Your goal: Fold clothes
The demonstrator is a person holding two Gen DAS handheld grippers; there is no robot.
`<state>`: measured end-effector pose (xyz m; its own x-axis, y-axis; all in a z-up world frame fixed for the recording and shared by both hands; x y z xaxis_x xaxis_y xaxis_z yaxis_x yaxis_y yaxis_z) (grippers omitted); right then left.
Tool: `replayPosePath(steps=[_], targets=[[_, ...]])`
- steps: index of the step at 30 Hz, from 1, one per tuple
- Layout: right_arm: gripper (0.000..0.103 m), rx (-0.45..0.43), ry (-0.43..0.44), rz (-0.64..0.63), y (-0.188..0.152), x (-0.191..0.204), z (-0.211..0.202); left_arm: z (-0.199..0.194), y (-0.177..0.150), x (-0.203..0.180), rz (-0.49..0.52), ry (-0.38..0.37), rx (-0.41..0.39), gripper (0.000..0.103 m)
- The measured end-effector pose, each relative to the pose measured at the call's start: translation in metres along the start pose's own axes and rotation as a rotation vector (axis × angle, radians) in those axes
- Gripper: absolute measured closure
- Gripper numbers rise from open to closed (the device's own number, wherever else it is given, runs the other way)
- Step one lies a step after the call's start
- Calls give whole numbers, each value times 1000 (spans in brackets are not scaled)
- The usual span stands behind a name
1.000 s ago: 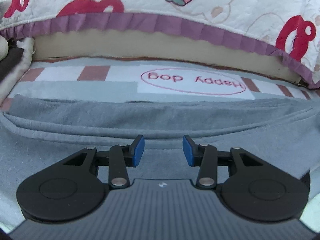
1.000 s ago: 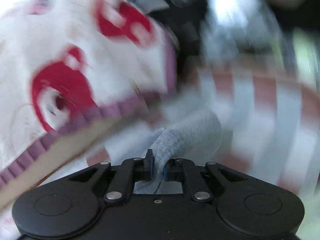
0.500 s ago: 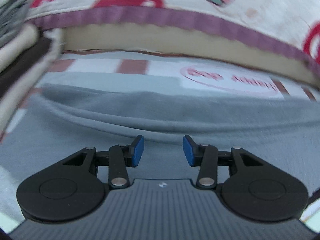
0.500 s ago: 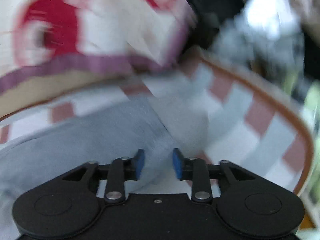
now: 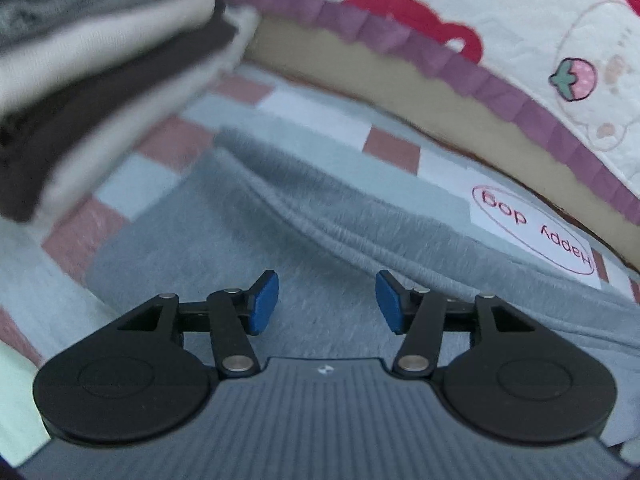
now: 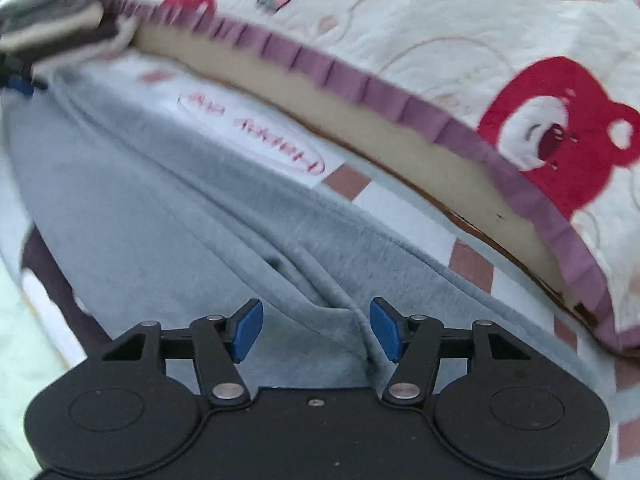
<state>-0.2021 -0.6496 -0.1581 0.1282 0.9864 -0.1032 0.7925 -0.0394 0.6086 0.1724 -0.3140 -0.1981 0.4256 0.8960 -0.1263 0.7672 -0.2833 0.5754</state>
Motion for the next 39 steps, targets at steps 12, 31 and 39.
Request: replayPosePath(steps=[12,31,39], targets=[[35,-43,91,209,-28,-26,47,31,21,-3,-150,143,5,43],[90,-401,-115,240,-2,-4,-27,-5,46,-8,-42,215,-285,98],[90,-166,-21,321,52,-55,63,60,72,-1,-119,355,-95,96]])
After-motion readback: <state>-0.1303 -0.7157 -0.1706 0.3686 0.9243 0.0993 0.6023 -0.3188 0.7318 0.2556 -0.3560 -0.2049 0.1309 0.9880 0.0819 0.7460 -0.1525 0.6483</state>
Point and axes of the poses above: each gripper's, at about its wrist camera, not at the fingertips, and z roughly the way its jaws point, x to its left, y to its top, the point moved 3 cm from there along z, roughly the way its jaws point, and after that the axes turned 11 degrees about y, right-handed, at the moved point
